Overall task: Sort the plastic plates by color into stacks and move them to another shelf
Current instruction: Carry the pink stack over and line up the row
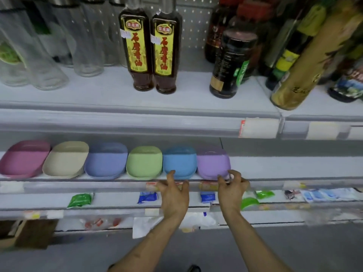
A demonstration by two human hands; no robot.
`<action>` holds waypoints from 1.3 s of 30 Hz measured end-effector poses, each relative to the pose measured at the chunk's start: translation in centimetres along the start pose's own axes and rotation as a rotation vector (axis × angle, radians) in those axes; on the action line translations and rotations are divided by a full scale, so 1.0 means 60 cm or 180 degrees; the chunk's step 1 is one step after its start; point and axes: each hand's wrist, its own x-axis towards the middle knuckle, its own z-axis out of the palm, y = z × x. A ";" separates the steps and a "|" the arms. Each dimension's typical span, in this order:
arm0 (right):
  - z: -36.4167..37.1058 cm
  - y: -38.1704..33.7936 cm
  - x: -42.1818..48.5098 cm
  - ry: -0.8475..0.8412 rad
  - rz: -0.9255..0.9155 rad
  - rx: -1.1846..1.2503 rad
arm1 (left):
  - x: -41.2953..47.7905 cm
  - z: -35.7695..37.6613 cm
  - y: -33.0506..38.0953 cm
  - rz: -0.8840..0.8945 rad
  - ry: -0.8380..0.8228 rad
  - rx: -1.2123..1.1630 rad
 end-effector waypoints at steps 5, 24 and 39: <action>-0.007 0.009 0.028 -0.0386 -0.0079 0.0046 | 0.025 0.040 0.000 -0.0153 0.0209 0.0078; 0.007 -0.006 0.048 -0.0809 0.0168 -0.0318 | 0.048 0.055 0.013 -0.0339 0.0687 0.0480; -0.003 -0.020 0.040 -0.0835 0.0165 -0.0392 | 0.041 0.051 0.013 -0.0258 0.0766 0.0610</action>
